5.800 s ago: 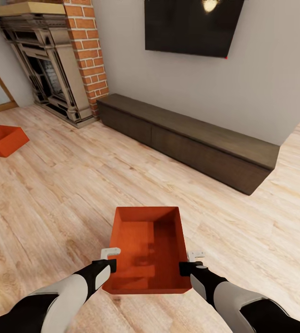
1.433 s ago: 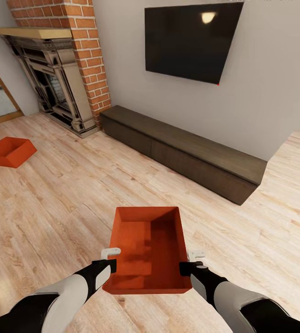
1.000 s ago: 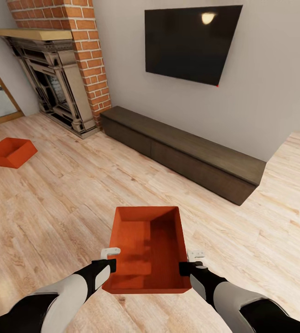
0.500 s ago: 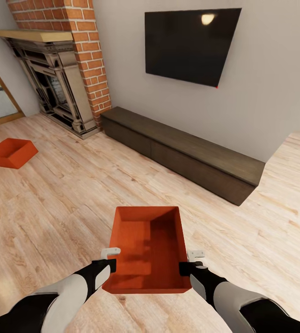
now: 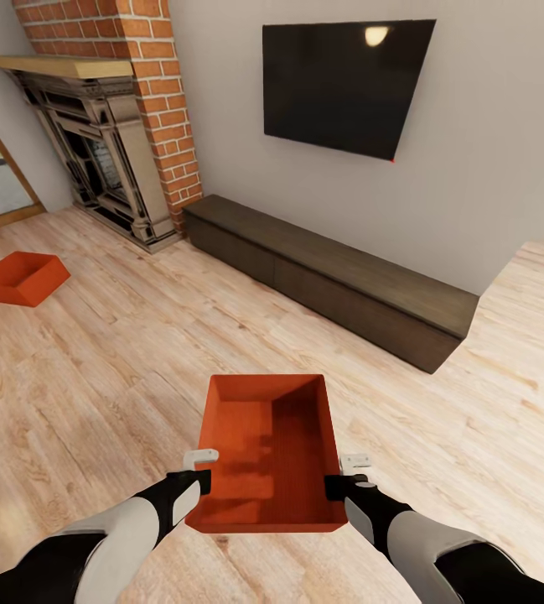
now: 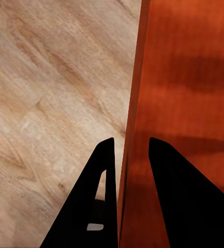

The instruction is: Move the two storage containers from the living room to the garage. In the garage, place one container on the floor and stack the other container on top of it (either order is fine).

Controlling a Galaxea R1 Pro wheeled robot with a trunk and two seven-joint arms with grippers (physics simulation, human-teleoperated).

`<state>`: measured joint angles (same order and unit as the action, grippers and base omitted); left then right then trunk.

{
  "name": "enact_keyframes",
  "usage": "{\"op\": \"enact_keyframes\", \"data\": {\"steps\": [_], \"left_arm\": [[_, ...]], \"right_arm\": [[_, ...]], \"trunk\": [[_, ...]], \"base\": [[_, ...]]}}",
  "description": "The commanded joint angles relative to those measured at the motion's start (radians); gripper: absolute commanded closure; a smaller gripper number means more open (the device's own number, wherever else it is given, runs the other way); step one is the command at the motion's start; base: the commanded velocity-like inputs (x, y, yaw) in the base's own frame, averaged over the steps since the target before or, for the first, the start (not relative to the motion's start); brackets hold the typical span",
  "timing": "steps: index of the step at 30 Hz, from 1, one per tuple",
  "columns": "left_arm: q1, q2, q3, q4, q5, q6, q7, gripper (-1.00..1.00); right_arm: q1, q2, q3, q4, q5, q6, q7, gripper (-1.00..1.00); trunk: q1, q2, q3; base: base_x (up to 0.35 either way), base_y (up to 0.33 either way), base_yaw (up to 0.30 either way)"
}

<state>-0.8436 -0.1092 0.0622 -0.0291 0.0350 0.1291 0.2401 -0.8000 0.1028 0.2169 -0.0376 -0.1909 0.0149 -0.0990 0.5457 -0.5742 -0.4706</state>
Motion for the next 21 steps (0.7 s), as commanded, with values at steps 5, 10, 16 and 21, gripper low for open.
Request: {"op": "enact_keyframes", "data": {"steps": [5, 10, 16, 21], "left_arm": [[0.0, 0.008, -0.001, 0.0, 0.002, 0.006, 0.014, 1.0], [0.0, 0.009, -0.001, 0.0, 0.002, 0.006, 0.014, 1.0], [0.0, 0.009, -0.001, 0.0, 0.002, 0.006, 0.014, 1.0], [0.0, 0.009, -0.001, 0.0, 0.002, 0.006, 0.014, 1.0]], "right_arm": [[-0.001, -0.006, 0.017, -0.002, -0.004, 0.0, -0.005, 1.0], [-0.001, -0.004, 0.017, -0.002, -0.004, 0.0, -0.005, 1.0], [-0.001, -0.003, 0.018, -0.002, -0.004, 0.0, -0.005, 1.0], [-0.001, -0.003, 0.017, -0.002, -0.004, 0.0, -0.005, 1.0]], "trunk": [[-0.019, 0.034, 0.015], [-0.038, 0.069, 0.03], [-0.061, 0.111, 0.049], [-0.08, 0.146, 0.065]], "base": [[0.0, 0.0, 0.0], [0.0, 0.0, 0.0], [0.0, 0.0, 0.0], [0.0, 0.0, 0.0]]}}
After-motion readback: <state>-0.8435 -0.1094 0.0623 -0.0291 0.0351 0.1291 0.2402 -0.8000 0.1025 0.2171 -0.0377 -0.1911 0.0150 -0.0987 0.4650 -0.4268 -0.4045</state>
